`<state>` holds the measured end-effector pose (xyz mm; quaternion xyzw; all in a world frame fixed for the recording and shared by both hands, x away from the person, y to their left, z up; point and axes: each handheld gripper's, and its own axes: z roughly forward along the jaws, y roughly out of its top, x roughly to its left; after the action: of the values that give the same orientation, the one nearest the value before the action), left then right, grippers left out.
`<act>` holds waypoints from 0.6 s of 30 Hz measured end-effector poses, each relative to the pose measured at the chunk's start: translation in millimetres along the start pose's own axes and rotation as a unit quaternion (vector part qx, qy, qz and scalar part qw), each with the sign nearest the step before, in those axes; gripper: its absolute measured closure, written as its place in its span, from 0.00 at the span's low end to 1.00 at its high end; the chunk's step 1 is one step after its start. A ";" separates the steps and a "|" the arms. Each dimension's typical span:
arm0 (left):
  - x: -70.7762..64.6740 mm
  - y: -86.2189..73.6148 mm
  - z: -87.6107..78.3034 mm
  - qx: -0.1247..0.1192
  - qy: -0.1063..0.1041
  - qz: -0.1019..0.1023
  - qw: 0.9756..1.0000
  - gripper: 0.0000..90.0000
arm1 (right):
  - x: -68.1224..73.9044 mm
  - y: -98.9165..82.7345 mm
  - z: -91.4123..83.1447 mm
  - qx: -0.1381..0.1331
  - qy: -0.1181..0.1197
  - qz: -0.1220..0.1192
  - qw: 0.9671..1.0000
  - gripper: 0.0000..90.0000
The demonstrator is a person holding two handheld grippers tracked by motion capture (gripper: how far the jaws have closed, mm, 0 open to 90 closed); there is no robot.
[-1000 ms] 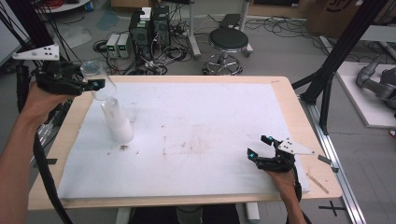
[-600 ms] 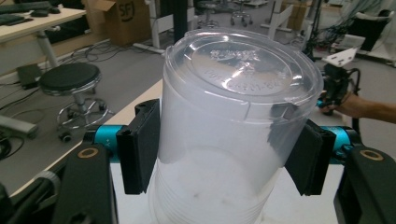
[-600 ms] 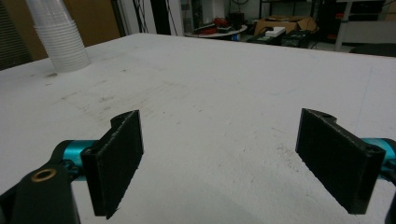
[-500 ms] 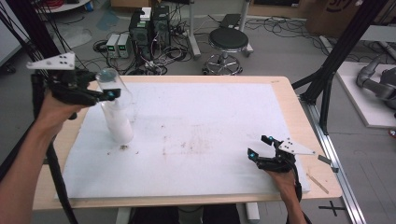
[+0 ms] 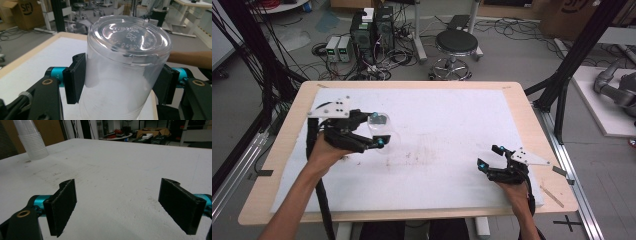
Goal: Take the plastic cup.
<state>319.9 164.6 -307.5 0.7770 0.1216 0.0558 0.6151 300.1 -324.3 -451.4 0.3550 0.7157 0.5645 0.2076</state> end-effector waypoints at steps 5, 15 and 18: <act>-5.8 -18.2 21.0 0.003 -0.010 -0.003 1.000 0.39 | 0.5 -0.7 -1.5 -0.007 -0.001 -0.003 1.000 0.17; -4.0 -45.1 30.9 0.013 -0.009 -0.017 1.000 0.39 | 1.3 -1.3 -2.3 -0.015 -0.003 -0.011 1.000 0.17; -2.3 -49.5 29.4 0.008 -0.010 -0.021 1.000 0.39 | 0.9 -1.1 -2.1 -0.013 -0.003 -0.007 1.000 0.17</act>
<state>318.6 146.9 -362.3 0.7796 0.1324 0.0341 0.6112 297.7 -325.2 -451.8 0.3488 0.7102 0.5714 0.2178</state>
